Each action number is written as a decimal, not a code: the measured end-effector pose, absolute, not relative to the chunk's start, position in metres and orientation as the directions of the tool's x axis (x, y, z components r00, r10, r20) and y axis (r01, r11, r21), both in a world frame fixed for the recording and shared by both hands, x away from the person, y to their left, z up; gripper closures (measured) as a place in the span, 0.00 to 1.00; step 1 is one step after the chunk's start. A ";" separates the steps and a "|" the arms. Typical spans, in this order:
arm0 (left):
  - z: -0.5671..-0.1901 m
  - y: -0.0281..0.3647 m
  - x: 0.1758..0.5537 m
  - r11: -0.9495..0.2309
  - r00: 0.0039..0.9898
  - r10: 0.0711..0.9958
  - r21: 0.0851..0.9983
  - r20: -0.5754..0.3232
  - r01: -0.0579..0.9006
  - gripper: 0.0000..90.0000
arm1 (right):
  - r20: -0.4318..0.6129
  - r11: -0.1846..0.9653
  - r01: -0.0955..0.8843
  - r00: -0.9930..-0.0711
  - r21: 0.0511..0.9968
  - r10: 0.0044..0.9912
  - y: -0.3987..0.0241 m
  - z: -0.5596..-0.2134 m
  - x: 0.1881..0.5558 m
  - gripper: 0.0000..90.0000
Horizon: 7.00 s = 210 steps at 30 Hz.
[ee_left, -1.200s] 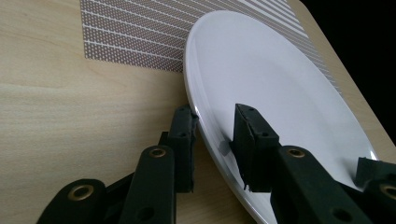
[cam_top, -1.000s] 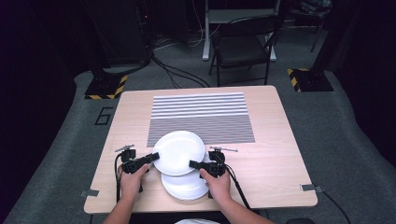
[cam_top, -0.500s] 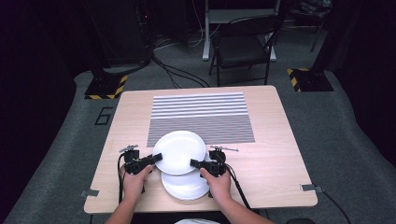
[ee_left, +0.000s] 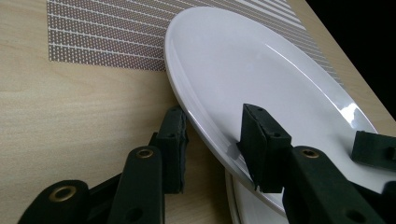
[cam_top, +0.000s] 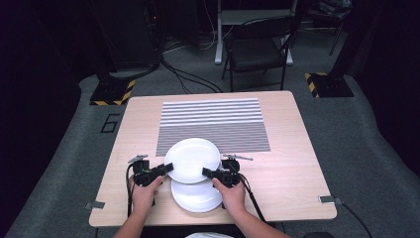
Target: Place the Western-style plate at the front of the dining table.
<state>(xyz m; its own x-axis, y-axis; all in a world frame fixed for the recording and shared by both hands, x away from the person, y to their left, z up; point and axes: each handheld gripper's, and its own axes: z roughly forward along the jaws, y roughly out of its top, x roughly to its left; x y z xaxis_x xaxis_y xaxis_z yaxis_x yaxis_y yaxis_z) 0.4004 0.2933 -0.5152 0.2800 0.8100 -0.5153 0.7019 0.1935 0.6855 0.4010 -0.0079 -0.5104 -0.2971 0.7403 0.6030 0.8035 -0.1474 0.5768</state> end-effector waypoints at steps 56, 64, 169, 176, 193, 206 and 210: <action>-0.482 0.275 0.403 0.188 0.371 0.797 0.779 -0.477 0.599 0.73 | 0.512 -0.109 0.717 -0.374 0.688 0.773 -0.023 -0.477 0.410 0.62; -0.480 0.269 0.408 0.168 0.385 0.798 0.785 -0.463 0.596 0.73 | 0.503 -0.111 0.711 -0.369 0.695 0.781 -0.029 -0.474 0.413 0.63; -0.475 0.256 0.471 0.182 0.398 0.784 0.790 -0.476 0.586 0.76 | 0.464 -0.094 0.708 -0.351 0.700 0.813 -0.040 -0.463 0.472 0.62; -0.478 0.257 0.474 0.202 0.382 0.781 0.778 -0.495 0.595 0.77 | 0.468 -0.090 0.720 -0.346 0.688 0.813 -0.038 -0.467 0.480 0.61; -0.484 0.259 0.482 0.195 0.378 0.793 0.788 -0.477 0.584 0.77 | 0.457 -0.081 0.718 -0.347 0.691 0.819 -0.034 -0.471 0.489 0.61; -0.480 0.258 0.491 0.182 0.379 0.800 0.790 -0.465 0.586 0.77 | 0.447 -0.072 0.714 -0.353 0.696 0.822 -0.033 -0.469 0.498 0.61; -0.482 0.257 0.495 0.183 0.381 0.800 0.794 -0.463 0.580 0.77 | 0.438 -0.068 0.710 -0.352 0.700 0.827 -0.034 -0.468 0.500 0.61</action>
<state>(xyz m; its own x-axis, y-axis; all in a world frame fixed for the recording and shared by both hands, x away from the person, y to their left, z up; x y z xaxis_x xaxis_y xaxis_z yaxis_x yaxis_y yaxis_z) 0.4947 0.2574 -0.4823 0.3810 0.8001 -0.4633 0.5800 0.1834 0.7937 0.5005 -0.0340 -0.4684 -0.3524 0.8270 0.4380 0.7105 -0.0682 0.7004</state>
